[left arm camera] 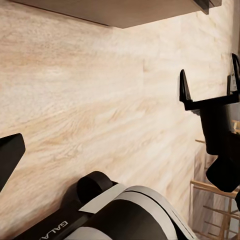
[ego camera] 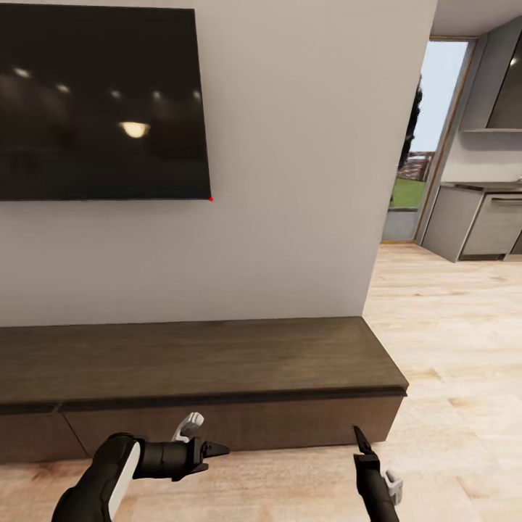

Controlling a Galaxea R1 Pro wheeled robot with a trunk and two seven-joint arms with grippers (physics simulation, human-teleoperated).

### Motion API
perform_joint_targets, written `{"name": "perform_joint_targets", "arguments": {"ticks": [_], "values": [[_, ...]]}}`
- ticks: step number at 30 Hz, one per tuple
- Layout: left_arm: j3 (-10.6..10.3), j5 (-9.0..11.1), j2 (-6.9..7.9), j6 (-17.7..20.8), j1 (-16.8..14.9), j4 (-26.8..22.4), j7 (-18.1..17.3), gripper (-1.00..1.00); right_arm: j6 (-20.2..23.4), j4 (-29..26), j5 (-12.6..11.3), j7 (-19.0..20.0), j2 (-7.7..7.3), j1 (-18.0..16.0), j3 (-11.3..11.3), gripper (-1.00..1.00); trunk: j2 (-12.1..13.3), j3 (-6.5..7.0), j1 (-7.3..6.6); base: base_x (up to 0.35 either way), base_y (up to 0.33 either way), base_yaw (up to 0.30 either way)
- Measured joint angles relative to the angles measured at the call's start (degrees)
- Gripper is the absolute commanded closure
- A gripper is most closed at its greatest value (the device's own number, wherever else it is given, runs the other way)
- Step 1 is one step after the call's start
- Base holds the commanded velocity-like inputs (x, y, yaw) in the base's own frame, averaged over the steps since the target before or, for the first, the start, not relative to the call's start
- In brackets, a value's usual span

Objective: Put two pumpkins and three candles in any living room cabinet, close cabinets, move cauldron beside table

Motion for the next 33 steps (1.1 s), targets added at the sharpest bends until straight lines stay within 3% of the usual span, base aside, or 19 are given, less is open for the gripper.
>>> {"name": "perform_joint_targets", "arguments": {"ticks": [6,17,23,33], "values": [[0.0,0.0,-0.14,0.0,0.0,0.0,0.0,-1.0,-0.1,0.0,-0.1,1.4,-0.02,0.0,-1.3,-1.0,-1.6,-0.71,0.87,0.001,-0.001,0.0],[-0.1,0.1,-0.95,0.2,0.0,0.2,-0.1,-1.0,-0.1,0.0,-0.2,3.4,-0.03,0.0,-1.4,-1.0,-6.0,-2.69,3.29,0.0,0.0,0.0],[-0.2,0.1,-2.14,0.3,0.0,1.2,-0.1,-1.0,-0.1,0.0,-0.2,4.6,-0.03,0.0,-1.5,-1.0,-6.0,-2.69,3.29,0.0,0.0,0.0],[-0.5,0.1,-2.43,0.3,0.0,1.7,-0.2,-1.0,-0.1,-0.1,-0.2,4.7,-0.03,0.0,-1.5,-1.0,-6.0,-2.69,3.29,0.097,0.0,0.0]]}}
